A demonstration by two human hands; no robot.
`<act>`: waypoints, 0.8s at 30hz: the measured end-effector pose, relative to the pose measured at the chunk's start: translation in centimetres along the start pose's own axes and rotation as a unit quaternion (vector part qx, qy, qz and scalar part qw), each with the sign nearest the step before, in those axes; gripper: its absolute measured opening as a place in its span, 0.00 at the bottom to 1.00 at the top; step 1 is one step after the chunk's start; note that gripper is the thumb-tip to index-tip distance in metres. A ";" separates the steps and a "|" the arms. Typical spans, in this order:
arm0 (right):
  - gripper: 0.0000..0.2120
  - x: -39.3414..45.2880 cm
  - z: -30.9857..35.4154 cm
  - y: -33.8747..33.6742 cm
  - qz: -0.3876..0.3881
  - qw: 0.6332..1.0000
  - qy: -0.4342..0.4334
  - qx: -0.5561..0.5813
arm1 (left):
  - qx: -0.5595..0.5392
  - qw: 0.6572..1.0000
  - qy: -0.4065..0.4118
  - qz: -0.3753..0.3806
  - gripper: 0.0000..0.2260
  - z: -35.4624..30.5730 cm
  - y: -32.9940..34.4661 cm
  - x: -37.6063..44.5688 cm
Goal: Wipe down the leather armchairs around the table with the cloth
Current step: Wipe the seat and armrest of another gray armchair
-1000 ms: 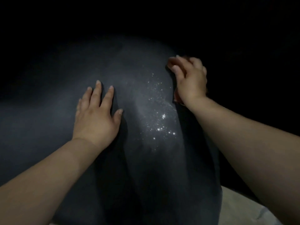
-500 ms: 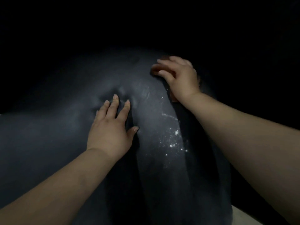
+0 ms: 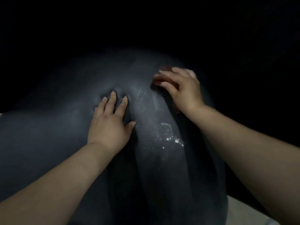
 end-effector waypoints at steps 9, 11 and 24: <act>0.15 -10.7 0.1 0.7 0.073 0.996 -0.055 0.011 | -0.002 0.999 0.034 -0.033 0.29 0.6 -1.2 -1.0; 0.14 -10.7 -1.8 -0.6 -0.021 0.999 0.021 0.030 | 0.009 0.998 0.051 -0.039 0.27 1.2 -1.7 -1.9; 0.18 -15.5 3.2 4.6 -0.081 0.988 0.127 -0.019 | 0.024 0.999 0.029 -0.023 0.28 3.9 0.1 -7.8</act>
Point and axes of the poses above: each hand's wrist, its own x-axis towards the middle knuckle, its own y-axis out of the palm, z = x × y, the point moved 3 cm from there along x, towards the middle knuckle, and after that the axes turned 9 degrees about y, right-handed, at the moved point
